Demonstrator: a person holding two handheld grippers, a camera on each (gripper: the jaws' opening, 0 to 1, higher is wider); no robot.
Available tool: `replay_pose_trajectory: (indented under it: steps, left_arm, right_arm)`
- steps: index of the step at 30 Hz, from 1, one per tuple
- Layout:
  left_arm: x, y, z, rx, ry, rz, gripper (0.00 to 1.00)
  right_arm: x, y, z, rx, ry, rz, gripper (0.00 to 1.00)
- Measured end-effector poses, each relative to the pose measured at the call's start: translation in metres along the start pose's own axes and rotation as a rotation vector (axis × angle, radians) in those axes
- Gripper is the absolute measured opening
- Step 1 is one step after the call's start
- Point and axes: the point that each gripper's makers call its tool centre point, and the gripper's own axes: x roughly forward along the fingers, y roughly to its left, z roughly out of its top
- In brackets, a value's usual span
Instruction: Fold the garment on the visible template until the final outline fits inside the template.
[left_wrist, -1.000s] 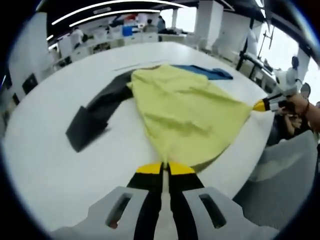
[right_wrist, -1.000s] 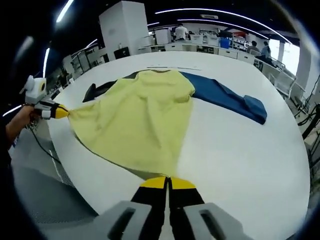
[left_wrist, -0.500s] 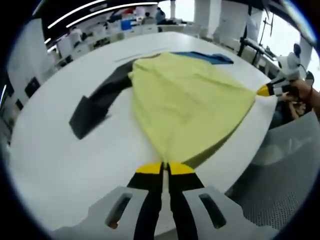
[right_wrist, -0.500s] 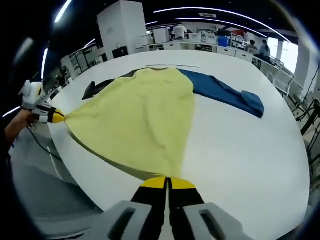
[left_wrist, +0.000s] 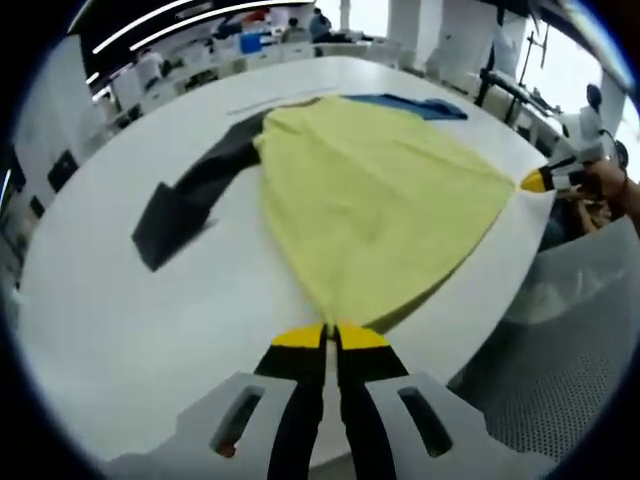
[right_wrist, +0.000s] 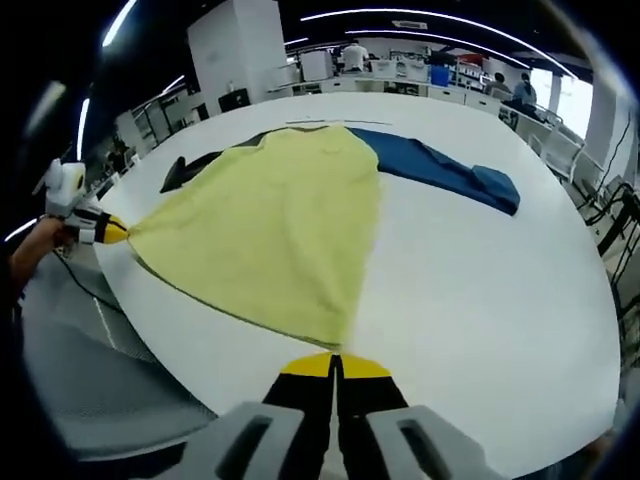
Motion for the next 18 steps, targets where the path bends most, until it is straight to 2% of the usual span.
replay_pose_trajectory:
  steps: [5, 8, 15, 18]
  left_arm:
    - [0.0, 0.001, 0.0, -0.016, -0.007, -0.003, 0.0]
    - [0.001, 0.001, -0.001, -0.026, -0.006, -0.005, 0.0]
    - [0.002, 0.0, -0.002, -0.024, 0.002, -0.011, 0.0]
    - [0.002, 0.001, -0.002, -0.018, 0.005, -0.013, 0.0]
  right_arm:
    - [0.0, 0.0, 0.008, 0.064, -0.022, 0.008, 0.0]
    - [0.005, 0.0, 0.014, 0.08, -0.026, 0.009, 0.07]
    - [0.021, -0.001, 0.021, 0.068, -0.01, -0.011, 0.06]
    - [0.023, -0.002, 0.017, 0.017, 0.017, -0.03, 0.0]
